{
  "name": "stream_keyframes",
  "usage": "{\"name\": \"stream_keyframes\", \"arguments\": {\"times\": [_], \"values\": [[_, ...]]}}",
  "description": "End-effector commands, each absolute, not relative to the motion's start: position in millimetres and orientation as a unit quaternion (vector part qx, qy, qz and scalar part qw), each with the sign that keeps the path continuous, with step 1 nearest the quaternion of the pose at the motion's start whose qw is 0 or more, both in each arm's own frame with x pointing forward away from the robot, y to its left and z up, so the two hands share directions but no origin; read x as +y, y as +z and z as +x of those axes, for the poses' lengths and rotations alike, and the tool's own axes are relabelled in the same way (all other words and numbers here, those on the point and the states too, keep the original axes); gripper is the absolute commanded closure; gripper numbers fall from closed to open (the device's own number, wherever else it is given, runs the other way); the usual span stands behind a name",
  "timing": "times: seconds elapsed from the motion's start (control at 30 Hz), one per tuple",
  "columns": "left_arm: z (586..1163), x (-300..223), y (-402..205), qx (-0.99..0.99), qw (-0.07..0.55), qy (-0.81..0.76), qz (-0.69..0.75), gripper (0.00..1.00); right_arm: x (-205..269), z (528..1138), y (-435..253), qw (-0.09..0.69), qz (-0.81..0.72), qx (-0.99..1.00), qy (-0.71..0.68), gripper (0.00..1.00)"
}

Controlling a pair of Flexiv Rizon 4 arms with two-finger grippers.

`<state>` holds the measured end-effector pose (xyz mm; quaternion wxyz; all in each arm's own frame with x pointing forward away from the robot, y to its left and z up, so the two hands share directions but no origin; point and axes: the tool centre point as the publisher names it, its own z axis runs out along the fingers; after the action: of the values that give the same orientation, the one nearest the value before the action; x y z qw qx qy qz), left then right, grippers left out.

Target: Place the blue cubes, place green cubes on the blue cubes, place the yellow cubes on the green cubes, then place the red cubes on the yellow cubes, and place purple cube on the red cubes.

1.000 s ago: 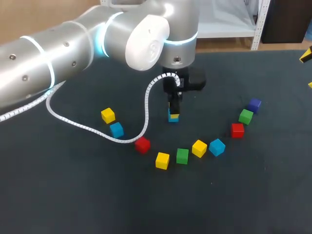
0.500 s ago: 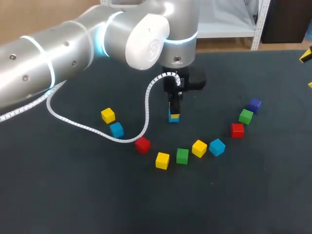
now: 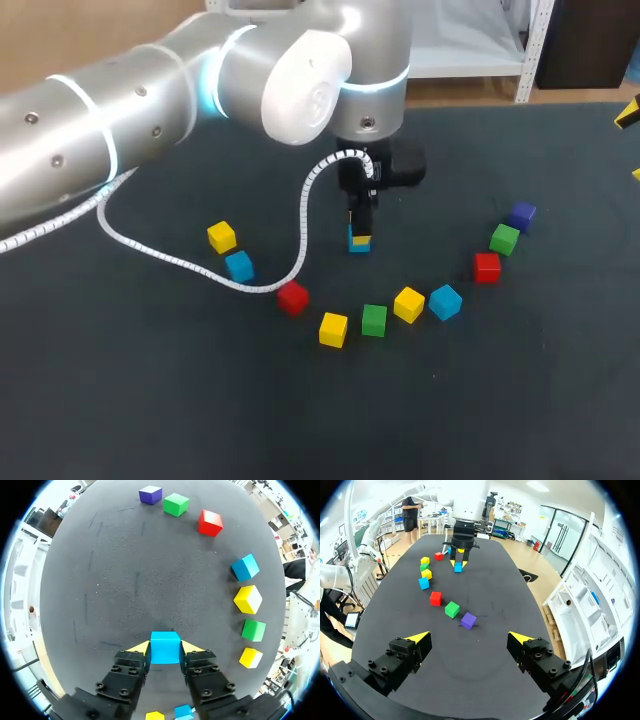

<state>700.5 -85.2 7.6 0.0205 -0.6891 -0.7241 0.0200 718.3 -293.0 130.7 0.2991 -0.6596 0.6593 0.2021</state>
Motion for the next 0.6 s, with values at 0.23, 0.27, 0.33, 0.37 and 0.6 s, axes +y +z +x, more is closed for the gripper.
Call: {"name": "stream_keyframes", "arguments": {"times": [0.23, 0.27, 0.33, 0.37, 0.6], "values": [[704.9, -83.6, 6.9, -0.726, 0.025, 0.019, -0.687, 0.80, -293.0, 717.8, 130.4, 0.300, -0.660, 0.659, 0.202, 0.00], [705.2, -83.3, 6.9, -0.726, 0.025, 0.018, -0.687, 0.80, -293.0, 717.8, 130.4, 0.300, -0.660, 0.659, 0.202, 0.00], [705.4, -83.2, 6.8, -0.727, 0.025, 0.018, -0.686, 0.80, -293.0, 717.8, 130.4, 0.300, -0.660, 0.659, 0.202, 0.00], [705.4, -82.8, 6.7, -0.727, 0.026, 0.018, -0.686, 0.80, -293.0, 717.8, 130.4, 0.300, -0.660, 0.659, 0.202, 0.00], [704.8, -82.4, 5.9, -0.726, 0.027, 0.021, -0.686, 0.73, -293.0, 717.8, 130.4, 0.300, -0.660, 0.659, 0.202, 0.00]]}}
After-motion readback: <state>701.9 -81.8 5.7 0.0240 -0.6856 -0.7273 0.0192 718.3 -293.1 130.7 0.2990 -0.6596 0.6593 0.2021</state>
